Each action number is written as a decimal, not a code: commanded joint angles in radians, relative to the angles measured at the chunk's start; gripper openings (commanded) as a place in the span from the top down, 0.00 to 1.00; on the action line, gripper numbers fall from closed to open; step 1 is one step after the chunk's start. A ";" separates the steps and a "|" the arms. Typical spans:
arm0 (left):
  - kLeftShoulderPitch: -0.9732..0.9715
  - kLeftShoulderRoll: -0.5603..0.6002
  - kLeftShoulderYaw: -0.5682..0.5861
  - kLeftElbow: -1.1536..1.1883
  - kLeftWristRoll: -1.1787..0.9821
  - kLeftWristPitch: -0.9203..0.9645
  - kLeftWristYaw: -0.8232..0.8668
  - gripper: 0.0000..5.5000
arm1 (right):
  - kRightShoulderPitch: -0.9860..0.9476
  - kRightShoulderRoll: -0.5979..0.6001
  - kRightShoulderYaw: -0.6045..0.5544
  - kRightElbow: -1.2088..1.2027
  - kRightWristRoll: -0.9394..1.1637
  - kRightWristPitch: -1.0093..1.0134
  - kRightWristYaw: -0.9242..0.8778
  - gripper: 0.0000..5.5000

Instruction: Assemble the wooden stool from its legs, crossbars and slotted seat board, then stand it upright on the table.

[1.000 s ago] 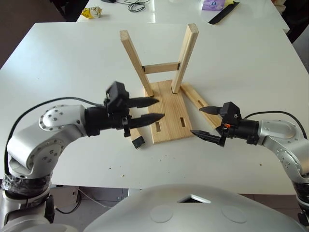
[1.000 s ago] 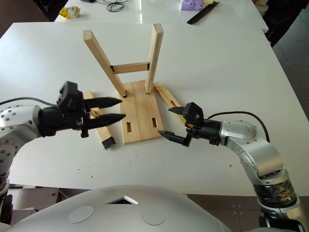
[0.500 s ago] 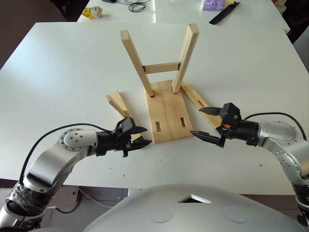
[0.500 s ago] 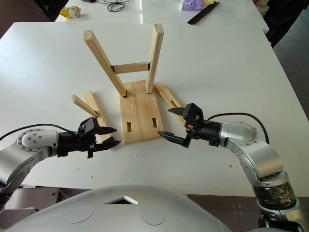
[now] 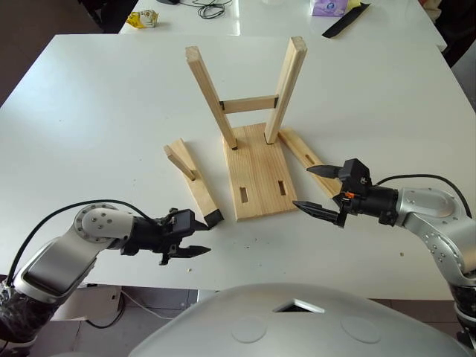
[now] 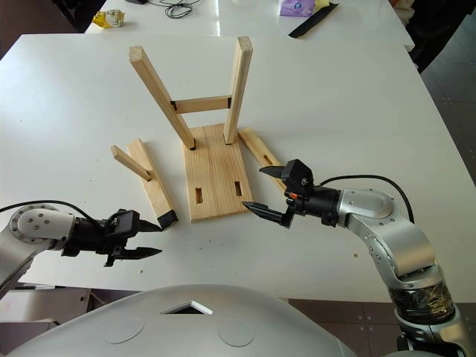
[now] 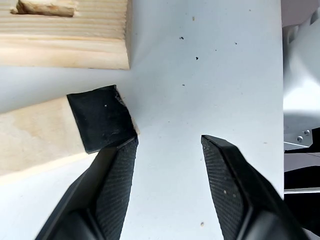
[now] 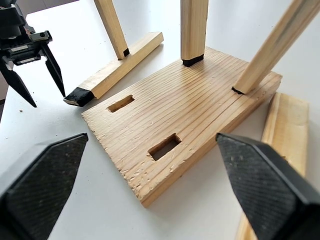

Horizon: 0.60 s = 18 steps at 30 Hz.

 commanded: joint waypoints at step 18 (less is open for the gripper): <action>-0.186 -0.120 -0.069 -0.056 -0.003 0.076 0.121 0.57 | -0.015 -0.006 0.014 0.007 -0.013 -0.013 0.006 0.14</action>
